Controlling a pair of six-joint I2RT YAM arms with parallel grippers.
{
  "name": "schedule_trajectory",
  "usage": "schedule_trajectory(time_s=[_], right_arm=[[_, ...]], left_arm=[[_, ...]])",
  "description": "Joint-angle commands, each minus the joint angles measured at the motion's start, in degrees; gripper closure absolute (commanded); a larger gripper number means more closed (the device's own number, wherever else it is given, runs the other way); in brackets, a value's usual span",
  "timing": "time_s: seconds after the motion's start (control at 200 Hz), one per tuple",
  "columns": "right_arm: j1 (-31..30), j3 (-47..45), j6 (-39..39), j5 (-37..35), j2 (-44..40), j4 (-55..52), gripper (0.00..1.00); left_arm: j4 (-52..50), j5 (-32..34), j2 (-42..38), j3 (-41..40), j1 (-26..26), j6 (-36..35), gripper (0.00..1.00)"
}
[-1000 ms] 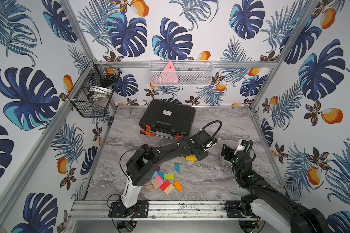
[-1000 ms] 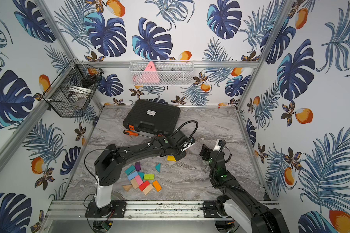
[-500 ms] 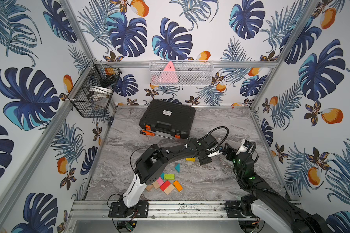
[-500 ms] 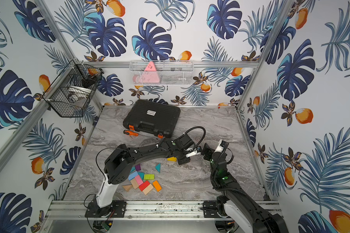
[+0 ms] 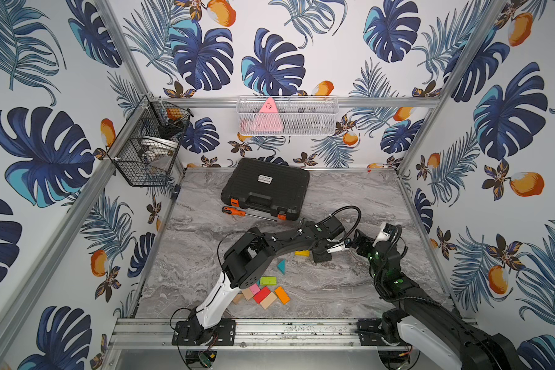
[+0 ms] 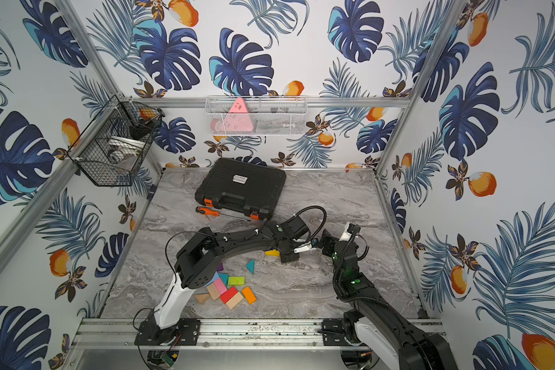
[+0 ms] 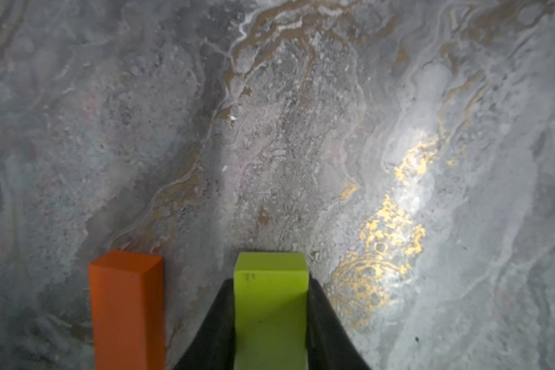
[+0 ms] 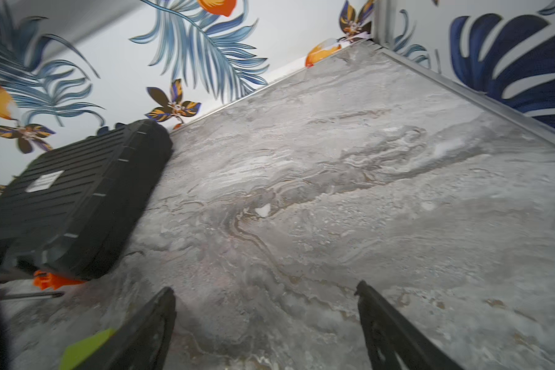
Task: Assemble a piece of candy with building blocks
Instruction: Place the building block at the center of the board.
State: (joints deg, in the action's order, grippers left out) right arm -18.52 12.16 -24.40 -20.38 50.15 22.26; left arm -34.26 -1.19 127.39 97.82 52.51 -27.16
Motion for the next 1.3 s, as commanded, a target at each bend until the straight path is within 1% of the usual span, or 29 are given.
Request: schedule_trajectory(time_s=[0.0, 0.28, 0.445, 0.59, 0.711, 1.236, 1.296], right_arm=[[0.1, 0.46, -0.21, 0.57, 0.53, 2.97, 0.1], [0.12, 0.54, -0.12, 1.21, 1.43, 3.4, 0.09], [0.11, 0.8, -0.12, 1.43, 2.22, 3.51, 0.09], [0.1, 0.63, -0.05, 1.57, 2.03, 3.44, 0.09], [0.08, 0.87, 0.12, 1.89, 2.45, 3.57, 0.09], [0.13, 1.08, 0.41, 2.7, 2.78, 3.42, 0.09], [0.15, 1.02, 0.41, 2.79, 2.65, 3.5, 0.09]], left_arm=[[0.33, -1.36, 0.4, 0.52, -0.59, -2.6, 0.79], [-0.64, 0.83, 0.86, 0.57, -1.36, -4.21, 0.79], [-2.36, 0.15, 1.53, 1.56, -1.61, -5.51, 0.78], [-4.98, -0.33, 1.89, 1.57, -1.84, -7.01, 0.75], [-5.95, 0.37, 1.73, 1.46, -1.87, -7.42, 0.73], [-6.24, 1.19, 0.18, -0.66, -3.01, -7.47, 0.73], [-6.43, 0.4, 0.05, -0.49, -3.2, -7.76, 0.73]])
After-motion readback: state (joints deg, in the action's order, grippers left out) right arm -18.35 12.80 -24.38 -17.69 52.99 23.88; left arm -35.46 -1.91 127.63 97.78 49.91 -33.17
